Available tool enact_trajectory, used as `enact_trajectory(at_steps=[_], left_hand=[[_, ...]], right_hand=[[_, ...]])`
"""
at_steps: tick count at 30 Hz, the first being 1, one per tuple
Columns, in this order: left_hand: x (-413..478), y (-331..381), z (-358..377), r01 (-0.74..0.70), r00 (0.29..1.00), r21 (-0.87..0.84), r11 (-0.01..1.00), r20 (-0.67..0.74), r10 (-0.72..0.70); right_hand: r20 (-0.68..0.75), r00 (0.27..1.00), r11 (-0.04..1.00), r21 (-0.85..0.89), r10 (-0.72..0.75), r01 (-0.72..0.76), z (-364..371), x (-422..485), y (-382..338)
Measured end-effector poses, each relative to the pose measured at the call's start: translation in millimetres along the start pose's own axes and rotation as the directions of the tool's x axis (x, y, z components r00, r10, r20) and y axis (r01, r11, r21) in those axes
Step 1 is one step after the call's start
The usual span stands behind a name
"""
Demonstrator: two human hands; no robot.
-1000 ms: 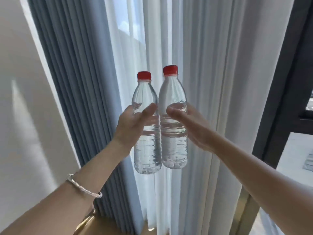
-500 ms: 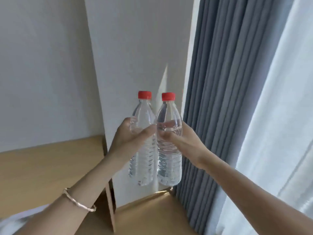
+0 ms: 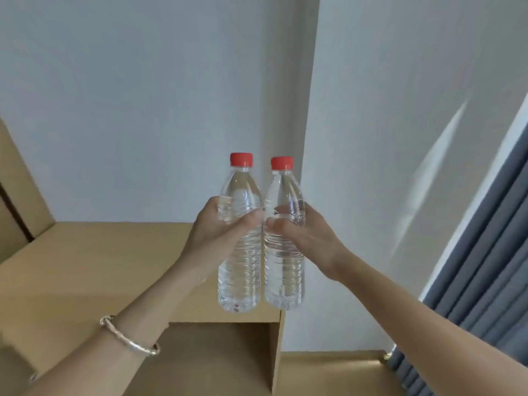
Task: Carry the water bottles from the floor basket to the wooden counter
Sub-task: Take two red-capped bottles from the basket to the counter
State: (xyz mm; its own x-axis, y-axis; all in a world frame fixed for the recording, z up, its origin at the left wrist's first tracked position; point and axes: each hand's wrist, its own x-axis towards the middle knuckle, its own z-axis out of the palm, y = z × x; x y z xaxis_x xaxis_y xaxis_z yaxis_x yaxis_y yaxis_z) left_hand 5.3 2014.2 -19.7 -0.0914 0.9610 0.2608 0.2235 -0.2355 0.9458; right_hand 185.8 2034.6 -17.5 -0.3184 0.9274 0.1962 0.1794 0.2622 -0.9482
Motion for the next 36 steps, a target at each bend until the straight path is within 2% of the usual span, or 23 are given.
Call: enact_trajectory(at_steps=[7,10,13,20,25,30,36], left_hand=[[61,-50,-74,0.048,0.991,0.036,0.998,-0.13,-0.043],[89,-63,-106,0.105,0.974,0.049,0.993,-0.206,-0.093],[111,-74,-147,0.143,0.943,0.055,0.988,-0.31,-0.119],[118,-110,-270,0.177,0.861,-0.009,0.984,-0.482,-0.159],[126,-142,-366,0.207,0.821,0.029,0.978,-0.548,-0.157],[147,-168,-473,0.264,0.831,0.13,0.956,-0.534,-0.156],[195,-195,-544,0.351,0.836,0.182,0.919,-0.502,-0.22]], right_hand=[[0.179,0.984,0.996,0.091,-0.021,0.005,66,103,21],[0.322,0.946,0.995,0.094,-0.045,0.016,92,158,22],[0.404,0.911,0.995,0.084,-0.079,0.049,130,211,14],[0.564,0.82,0.99,0.14,-0.1,0.024,269,292,8],[0.622,0.777,0.991,0.132,-0.091,0.01,369,334,-3],[0.656,0.747,0.993,0.037,-0.109,0.112,455,381,-25],[0.585,0.811,0.997,-0.045,-0.027,0.065,524,439,-10]])
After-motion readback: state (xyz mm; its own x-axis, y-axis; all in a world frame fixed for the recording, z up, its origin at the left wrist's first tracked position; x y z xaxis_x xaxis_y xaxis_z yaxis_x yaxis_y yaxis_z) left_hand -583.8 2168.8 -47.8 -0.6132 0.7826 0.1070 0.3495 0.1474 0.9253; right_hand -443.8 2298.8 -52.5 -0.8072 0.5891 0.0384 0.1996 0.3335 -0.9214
